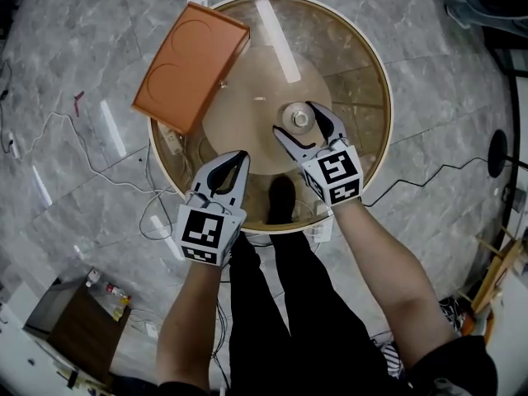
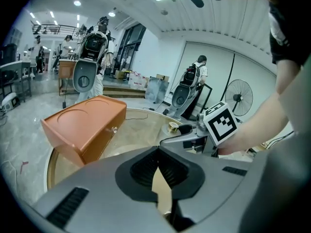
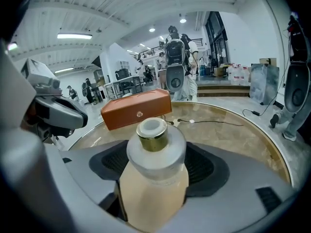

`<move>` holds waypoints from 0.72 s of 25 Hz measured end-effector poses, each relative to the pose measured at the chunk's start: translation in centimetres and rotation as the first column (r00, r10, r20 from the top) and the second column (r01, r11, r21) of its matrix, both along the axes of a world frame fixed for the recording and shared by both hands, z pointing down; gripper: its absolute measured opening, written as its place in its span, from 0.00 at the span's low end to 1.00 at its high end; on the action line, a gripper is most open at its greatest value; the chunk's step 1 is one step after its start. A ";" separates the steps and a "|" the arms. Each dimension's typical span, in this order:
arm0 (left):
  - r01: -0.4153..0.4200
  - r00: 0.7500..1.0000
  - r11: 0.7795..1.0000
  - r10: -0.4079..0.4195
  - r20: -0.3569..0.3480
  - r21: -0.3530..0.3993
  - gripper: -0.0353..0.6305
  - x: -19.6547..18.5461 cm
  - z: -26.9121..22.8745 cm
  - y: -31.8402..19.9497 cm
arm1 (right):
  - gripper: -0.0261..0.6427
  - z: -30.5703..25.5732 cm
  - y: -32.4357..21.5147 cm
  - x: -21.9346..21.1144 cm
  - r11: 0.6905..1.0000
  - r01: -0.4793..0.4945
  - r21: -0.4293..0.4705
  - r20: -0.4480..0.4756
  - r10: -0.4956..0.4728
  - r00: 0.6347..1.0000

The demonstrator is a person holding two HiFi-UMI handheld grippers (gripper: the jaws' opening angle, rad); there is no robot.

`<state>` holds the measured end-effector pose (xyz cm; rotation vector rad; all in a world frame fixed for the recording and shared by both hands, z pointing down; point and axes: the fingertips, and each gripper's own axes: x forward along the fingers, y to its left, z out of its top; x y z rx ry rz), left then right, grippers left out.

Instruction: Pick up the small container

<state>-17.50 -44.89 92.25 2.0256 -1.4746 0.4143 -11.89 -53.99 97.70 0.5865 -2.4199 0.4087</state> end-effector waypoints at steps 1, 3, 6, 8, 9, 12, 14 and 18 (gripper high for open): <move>0.013 1.000 1.000 -0.013 -0.012 -0.002 0.08 0.1 0.0 0.3 | 0.59 0.2 0.1 -0.2 1.000 0.008 0.001 -0.007 -0.008 1.000; 0.024 0.999 1.000 -0.024 -0.034 0.000 0.08 0.2 -0.5 0.8 | 0.62 0.4 0.1 -0.5 1.000 0.021 0.008 -0.017 -0.020 1.000; 0.002 0.998 1.000 -0.002 -0.058 0.014 0.08 1.0 -1.4 1.4 | 0.57 0.5 -0.3 -0.8 0.999 0.018 0.032 -0.023 -0.017 1.000; -0.011 0.998 1.000 0.012 -0.065 0.017 0.08 1.8 -1.8 1.8 | 0.58 0.7 -0.5 -0.8 0.999 0.008 0.039 -0.033 -0.006 0.999; -0.012 0.997 1.000 0.013 -0.070 0.018 0.08 2.1 -2.1 2.1 | 0.58 0.9 -0.5 -0.8 0.999 0.002 0.038 -0.038 -0.001 0.999; -0.004 0.997 1.000 0.007 -0.079 0.029 0.08 2.2 -2.7 2.7 | 0.58 1.0 -0.4 -1.1 0.999 -0.007 0.046 -0.045 0.009 0.999; 0.000 0.997 0.999 0.004 -0.081 0.039 0.08 1.8 -2.8 3.0 | 0.57 1.0 -0.4 -1.2 0.998 -0.014 0.059 -0.040 0.017 0.999; -0.009 0.997 0.999 0.012 -0.070 0.043 0.08 1.0 -2.2 3.9 | 0.56 1.1 0.0 -1.5 0.997 -0.023 0.069 -0.031 0.025 0.999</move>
